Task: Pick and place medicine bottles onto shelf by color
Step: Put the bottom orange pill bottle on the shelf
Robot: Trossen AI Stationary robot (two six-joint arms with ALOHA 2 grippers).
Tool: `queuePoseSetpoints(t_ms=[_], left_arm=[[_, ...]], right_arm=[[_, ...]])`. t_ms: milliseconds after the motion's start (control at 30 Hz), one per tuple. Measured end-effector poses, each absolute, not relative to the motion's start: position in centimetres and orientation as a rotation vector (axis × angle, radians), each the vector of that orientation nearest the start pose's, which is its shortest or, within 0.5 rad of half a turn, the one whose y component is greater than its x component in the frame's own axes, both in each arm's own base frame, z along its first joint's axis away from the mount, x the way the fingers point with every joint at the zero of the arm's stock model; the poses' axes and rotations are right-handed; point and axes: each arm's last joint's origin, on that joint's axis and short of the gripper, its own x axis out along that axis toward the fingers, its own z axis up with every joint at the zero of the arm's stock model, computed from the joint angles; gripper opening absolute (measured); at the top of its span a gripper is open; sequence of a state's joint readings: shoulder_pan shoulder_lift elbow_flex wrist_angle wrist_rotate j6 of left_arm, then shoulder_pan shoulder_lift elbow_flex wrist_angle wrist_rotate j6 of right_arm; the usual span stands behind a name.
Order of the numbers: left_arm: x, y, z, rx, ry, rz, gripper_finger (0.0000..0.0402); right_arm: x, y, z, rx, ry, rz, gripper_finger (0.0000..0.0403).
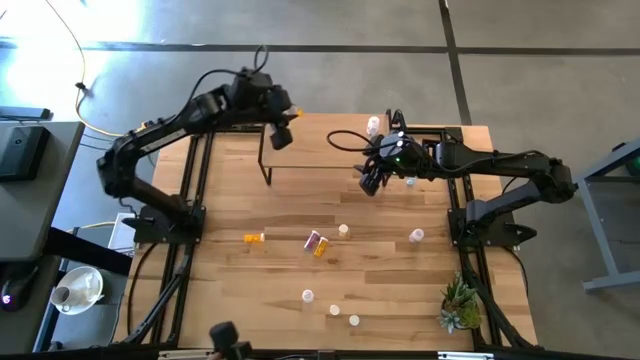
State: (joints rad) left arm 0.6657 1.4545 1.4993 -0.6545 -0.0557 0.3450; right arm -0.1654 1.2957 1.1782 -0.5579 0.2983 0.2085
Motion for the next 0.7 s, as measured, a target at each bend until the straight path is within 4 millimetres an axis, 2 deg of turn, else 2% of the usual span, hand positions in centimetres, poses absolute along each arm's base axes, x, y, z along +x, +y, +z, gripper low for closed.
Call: queuePoseSetpoints(t_ms=[367,700], left_arm=[[27.8,23.6,37.9,-0.034,0.802,0.607,0.0104],[30.1,25.4,34.1,-0.118,0.912,0.549,0.0104]], right_arm=[[26.5,-5.9,32.8,0.131,0.642,-0.578,0.0210],[26.0,-7.2,32.6,0.145,0.671,-0.628,0.0210]])
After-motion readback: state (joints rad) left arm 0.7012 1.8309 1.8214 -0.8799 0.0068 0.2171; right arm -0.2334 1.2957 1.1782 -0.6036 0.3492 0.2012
